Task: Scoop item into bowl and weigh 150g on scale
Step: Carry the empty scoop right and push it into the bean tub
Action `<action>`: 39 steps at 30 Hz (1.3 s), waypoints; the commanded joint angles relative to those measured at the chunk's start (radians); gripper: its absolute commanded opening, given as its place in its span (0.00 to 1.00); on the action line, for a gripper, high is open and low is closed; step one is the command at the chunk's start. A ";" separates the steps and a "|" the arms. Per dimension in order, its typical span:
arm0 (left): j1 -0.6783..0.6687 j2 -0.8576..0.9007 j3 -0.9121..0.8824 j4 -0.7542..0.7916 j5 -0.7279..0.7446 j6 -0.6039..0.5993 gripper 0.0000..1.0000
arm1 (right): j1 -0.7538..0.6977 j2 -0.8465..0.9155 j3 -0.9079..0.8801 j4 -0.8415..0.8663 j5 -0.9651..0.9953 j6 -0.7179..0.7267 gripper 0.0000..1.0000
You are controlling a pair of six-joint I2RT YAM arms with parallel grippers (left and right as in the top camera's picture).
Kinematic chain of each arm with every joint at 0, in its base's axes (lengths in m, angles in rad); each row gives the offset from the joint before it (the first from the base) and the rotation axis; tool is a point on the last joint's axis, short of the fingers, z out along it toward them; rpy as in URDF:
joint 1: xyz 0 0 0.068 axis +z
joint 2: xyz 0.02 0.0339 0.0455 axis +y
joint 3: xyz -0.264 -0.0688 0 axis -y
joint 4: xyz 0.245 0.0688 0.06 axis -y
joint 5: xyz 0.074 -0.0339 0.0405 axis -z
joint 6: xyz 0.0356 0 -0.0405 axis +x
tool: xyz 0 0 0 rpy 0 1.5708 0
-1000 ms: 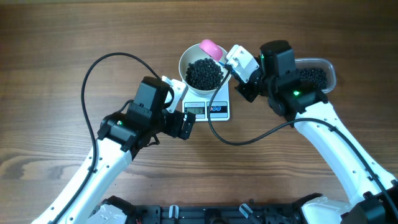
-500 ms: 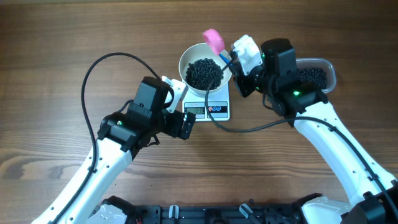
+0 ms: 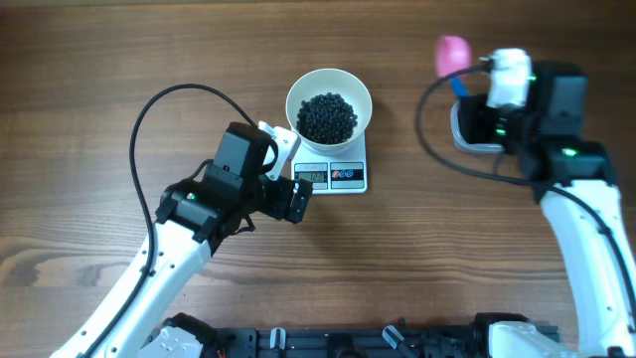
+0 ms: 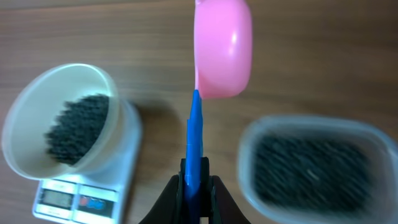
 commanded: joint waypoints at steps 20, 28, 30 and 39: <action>-0.005 0.004 0.019 0.003 -0.008 -0.003 1.00 | -0.127 0.031 0.021 -0.238 0.293 -0.407 0.04; -0.005 0.004 0.019 0.003 -0.009 -0.003 1.00 | -0.127 0.117 0.021 -0.233 0.317 -0.450 0.04; -0.005 0.004 0.019 0.003 -0.009 -0.003 1.00 | -0.127 0.143 0.020 -0.233 0.320 -0.461 0.04; -0.005 0.004 0.019 0.003 -0.009 -0.003 1.00 | -0.127 0.237 0.019 -0.210 0.333 -0.463 0.04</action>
